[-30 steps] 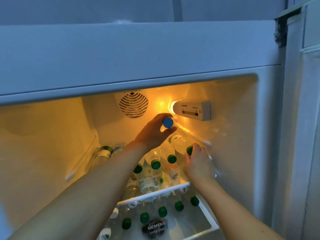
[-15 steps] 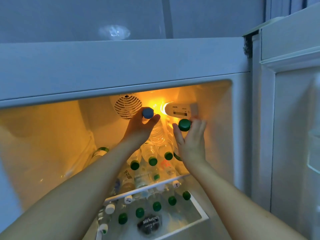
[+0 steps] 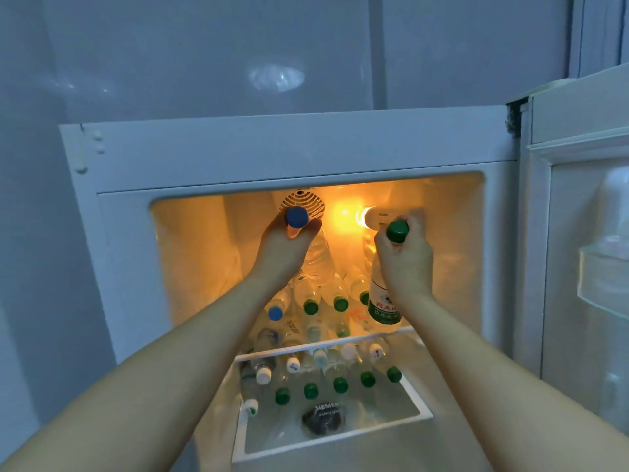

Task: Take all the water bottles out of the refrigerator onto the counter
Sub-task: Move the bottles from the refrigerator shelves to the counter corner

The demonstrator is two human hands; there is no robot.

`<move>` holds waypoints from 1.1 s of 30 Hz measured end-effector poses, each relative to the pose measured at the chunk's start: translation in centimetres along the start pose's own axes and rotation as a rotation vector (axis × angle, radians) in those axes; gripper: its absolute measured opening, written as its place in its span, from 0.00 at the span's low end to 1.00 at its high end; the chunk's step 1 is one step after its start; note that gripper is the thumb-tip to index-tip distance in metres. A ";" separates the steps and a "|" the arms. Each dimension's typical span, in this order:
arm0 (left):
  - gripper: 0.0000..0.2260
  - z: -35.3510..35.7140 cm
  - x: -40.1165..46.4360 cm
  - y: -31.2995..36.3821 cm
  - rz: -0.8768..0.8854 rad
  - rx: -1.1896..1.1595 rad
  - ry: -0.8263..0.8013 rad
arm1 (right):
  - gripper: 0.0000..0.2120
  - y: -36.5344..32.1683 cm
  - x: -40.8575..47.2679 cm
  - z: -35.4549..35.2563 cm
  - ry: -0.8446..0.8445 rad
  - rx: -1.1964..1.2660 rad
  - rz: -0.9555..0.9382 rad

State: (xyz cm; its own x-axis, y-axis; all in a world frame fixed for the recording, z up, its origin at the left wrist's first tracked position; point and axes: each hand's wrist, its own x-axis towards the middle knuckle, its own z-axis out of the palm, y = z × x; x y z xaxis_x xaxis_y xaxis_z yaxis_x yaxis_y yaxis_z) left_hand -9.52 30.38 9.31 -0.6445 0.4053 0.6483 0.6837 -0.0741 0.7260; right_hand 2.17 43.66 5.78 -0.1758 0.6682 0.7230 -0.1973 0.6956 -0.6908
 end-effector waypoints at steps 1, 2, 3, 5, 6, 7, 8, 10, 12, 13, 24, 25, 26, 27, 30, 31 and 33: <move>0.10 -0.9 -0.7 0.6 0.012 0.006 0.015 | 0.10 -1.1 -0.6 0.0 -0.030 -0.028 -0.040; 0.10 -1.7 -1.3 1.2 0.023 0.015 0.026 | 0.11 -2.0 -1.2 -0.1 -0.045 -0.048 -0.067; 0.10 -2.4 -2.0 1.8 0.030 0.027 0.038 | 0.11 -2.8 -1.8 -0.3 -0.052 -0.051 -0.076; 0.11 -4.0 -3.4 2.9 0.017 0.035 0.058 | 0.10 -4.3 -3.1 -0.9 -0.054 -0.026 -0.054; 0.11 -4.8 -4.1 3.4 0.000 0.028 0.064 | 0.09 -5.1 -3.8 -1.2 -0.062 -0.009 -0.035; 0.11 -5.7 -5.0 4.0 -0.013 0.018 0.072 | 0.09 -5.9 -4.5 -1.5 -0.080 0.004 -0.017; 0.11 -6.6 -5.8 4.4 -0.024 0.005 0.078 | 0.09 -6.8 -5.4 -1.8 -0.104 0.014 -0.004; 0.10 -8.4 -7.8 5.3 -0.040 -0.005 0.081 | 0.08 -8.5 -7.3 -2.2 -0.153 0.029 0.017; 0.11 -10.0 -9.9 5.8 -0.077 0.011 0.081 | 0.07 -10.1 -9.4 -2.5 -0.178 0.037 0.042; 0.10 -10.8 -11.0 5.9 -0.098 0.013 0.078 | 0.07 -10.8 -10.5 -2.6 -0.184 0.039 0.050; 0.09 -19.5 -22.0 7.3 -0.394 0.020 0.216 | 0.04 -17.3 -19.4 -2.0 -0.444 0.204 0.116; 0.09 -20.4 -22.8 7.5 -0.413 0.039 0.227 | 0.04 -17.7 -20.0 -1.7 -0.470 0.239 0.127; 0.08 -21.4 -23.6 7.9 -0.429 0.068 0.243 | 0.05 -18.1 -20.7 -1.3 -0.497 0.265 0.136; 0.08 -22.3 -24.3 8.1 -0.438 0.093 0.265 | 0.05 -18.6 -21.2 -1.0 -0.523 0.280 0.140; 0.07 -24.6 -26.5 9.1 -0.460 0.162 0.341 | 0.06 -19.9 -22.8 0.2 -0.624 0.314 0.151; 0.07 -25.2 -27.3 9.4 -0.468 0.185 0.366 | 0.05 -20.3 -23.5 0.6 -0.654 0.328 0.152; 0.08 -26.4 -29.2 9.9 -0.492 0.231 0.424 | 0.05 -21.0 -25.1 1.3 -0.710 0.356 0.147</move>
State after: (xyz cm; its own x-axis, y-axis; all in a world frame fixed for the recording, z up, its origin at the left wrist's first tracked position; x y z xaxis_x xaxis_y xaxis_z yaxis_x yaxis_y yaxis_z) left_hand 7.07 -6.30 3.63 -0.9447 -0.0526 0.3238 0.3025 0.2420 0.9219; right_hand 9.52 11.94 2.16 -0.7710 0.3363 0.5408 -0.3983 0.4078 -0.8216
